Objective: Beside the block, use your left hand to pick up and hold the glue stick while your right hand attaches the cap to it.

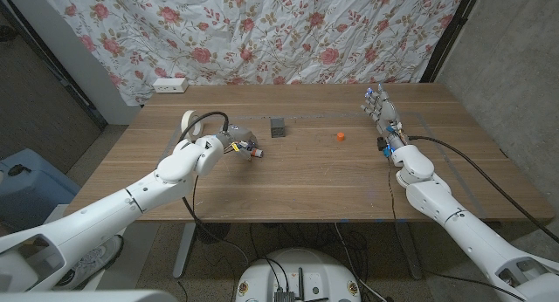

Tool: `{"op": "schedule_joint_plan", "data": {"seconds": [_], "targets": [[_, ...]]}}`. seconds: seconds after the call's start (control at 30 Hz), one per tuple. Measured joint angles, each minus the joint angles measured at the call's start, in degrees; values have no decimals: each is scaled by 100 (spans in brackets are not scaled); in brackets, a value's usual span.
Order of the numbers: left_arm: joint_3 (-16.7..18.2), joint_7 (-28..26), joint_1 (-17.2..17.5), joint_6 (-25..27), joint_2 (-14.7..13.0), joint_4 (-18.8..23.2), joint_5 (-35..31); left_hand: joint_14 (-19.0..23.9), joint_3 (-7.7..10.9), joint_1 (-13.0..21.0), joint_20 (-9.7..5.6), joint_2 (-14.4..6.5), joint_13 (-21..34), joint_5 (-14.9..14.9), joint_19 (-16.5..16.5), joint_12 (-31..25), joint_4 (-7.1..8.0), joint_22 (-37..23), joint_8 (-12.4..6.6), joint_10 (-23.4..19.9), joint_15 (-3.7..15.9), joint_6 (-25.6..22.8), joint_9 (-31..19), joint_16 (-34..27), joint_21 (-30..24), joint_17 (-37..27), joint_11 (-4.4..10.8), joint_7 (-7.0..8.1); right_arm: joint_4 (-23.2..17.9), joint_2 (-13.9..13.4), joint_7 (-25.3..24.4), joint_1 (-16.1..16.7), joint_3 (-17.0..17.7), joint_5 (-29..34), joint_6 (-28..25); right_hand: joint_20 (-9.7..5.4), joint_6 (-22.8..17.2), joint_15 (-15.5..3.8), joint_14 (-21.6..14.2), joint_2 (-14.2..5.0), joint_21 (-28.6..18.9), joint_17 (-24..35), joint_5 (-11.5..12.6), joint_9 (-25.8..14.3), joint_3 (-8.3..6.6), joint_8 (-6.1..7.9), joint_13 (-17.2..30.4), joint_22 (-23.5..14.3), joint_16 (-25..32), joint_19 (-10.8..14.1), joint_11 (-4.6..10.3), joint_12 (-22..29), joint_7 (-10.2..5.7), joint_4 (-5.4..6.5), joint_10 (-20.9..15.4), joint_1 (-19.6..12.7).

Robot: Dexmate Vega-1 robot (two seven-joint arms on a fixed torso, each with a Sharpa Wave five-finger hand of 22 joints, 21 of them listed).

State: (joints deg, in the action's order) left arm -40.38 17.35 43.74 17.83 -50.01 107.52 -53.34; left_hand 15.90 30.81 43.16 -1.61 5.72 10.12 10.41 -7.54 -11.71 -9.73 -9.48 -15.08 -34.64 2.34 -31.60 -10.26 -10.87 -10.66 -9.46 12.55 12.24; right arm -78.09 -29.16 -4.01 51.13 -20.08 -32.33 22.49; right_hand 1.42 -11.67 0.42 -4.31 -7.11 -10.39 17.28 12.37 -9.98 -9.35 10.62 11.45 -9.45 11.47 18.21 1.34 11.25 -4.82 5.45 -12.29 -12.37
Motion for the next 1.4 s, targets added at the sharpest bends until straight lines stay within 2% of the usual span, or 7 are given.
{"op": "schedule_joint_plan", "data": {"seconds": [0.27,0.53,0.6,0.8,0.87,1.0,1.4], "targets": [[44,-271,14,-70,-1,-113,293,149,-23,181,-13,-76,0,0,-109,0,-24,0,0,-302,4,-264,0,0,0,0,7,0,28,48,-48,-14,-19,27,22,0,-31,0,0,0,0,1,0,0,0,0,0,0,0,0,-32,0,-32,0,-31,0],[52,-430,-3,-147,-5,-195,499,356,-132,354,-30,-142,1,0,-219,0,-11,1,0,-768,7,-687,0,0,0,13,9,14,36,82,-97,-15,-27,49,40,0,-31,0,0,2,0,-27,0,0,0,0,0,0,0,0,-32,0,-32,0,-31,2],[49,-463,-16,-164,-8,-210,539,387,-148,384,-13,-173,1,0,-253,0,-27,1,0,-793,2,-724,0,0,0,13,3,17,36,88,-106,-15,-27,52,45,1,-31,0,0,79,0,-27,0,0,0,0,0,0,21,0,-32,0,-32,0,-31,79],[18,-547,-49,-236,-16,-250,632,458,-159,491,18,-235,1,0,-284,0,-30,1,0,-975,12,-914,-30,0,0,12,-4,20,36,106,-144,3,-28,63,61,1,-66,0,0,82,0,-26,0,0,0,0,1,0,21,-1,-32,0,-58,0,-31,82],[10,-565,-55,-250,-20,-261,648,526,-174,543,-13,-242,1,0,-314,0,-16,1,0,-1068,12,-1007,-29,0,0,12,2,24,36,108,-154,8,-27,68,68,1,-92,0,0,82,0,-26,0,0,0,0,1,0,21,-1,-32,0,-31,0,-31,81],[-6,-640,-69,-285,-26,-286,694,639,-218,648,-6,-302,1,0,-351,22,-19,1,-40,-1294,20,-1282,-29,0,0,12,-1,32,36,122,-178,20,-28,81,79,1,-92,0,0,14,0,-33,0,0,-24,0,1,0,21,-1,-11,0,-31,-23,-51,14],[-36,-841,-59,-347,-30,-310,728,1051,-386,922,-26,-285,14,-1,-553,23,-25,2,-21,-1972,32,-2199,-8,0,0,11,7,17,35,141,-245,55,-27,116,104,1,-114,0,0,15,0,-54,36,0,-40,0,1,0,21,-1,-11,0,-54,-6,-51,14]]}}
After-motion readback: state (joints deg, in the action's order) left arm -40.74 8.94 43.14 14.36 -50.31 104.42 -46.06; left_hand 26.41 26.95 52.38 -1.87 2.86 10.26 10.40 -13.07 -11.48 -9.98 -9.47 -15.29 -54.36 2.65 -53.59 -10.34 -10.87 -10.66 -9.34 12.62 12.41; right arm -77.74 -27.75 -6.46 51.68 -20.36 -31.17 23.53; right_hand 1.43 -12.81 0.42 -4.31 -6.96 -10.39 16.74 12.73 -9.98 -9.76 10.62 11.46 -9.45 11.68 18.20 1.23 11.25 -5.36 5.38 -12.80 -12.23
